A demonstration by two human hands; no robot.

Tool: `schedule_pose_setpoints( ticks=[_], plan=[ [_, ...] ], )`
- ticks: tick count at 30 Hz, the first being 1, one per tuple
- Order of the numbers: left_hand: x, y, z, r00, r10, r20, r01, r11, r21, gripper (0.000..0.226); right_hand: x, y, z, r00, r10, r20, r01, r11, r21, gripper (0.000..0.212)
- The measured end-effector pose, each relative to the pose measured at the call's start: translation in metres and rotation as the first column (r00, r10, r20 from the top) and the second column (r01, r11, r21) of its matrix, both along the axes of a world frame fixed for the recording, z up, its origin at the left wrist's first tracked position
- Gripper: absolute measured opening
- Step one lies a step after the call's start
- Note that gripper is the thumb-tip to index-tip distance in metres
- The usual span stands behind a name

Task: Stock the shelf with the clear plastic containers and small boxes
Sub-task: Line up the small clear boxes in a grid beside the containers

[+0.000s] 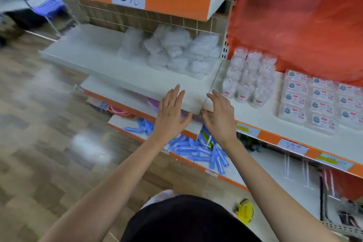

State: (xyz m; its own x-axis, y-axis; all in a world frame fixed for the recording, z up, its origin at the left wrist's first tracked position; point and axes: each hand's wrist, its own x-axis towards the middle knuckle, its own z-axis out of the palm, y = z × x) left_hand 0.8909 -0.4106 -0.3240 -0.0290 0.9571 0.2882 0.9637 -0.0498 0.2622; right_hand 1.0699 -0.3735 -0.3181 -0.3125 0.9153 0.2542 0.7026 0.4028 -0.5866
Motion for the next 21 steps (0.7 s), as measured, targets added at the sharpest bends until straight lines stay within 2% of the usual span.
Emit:
schedule_pose_setpoints(
  ticks=[9,21],
  plan=[
    [-0.124,-0.007,0.001,0.995,0.096,-0.031,-0.098,0.994,-0.057,0.070,-0.124,0.013,0.008,0.995,0.039,0.093,-0.036,0.999,-0.037,0.061],
    [-0.178,0.068,-0.005,0.997,0.059,-0.045,-0.065,0.984,-0.163,0.068,-0.164,0.105,-0.011,0.951,-0.068,0.301,0.106,0.988,-0.112,0.071]
  ],
)
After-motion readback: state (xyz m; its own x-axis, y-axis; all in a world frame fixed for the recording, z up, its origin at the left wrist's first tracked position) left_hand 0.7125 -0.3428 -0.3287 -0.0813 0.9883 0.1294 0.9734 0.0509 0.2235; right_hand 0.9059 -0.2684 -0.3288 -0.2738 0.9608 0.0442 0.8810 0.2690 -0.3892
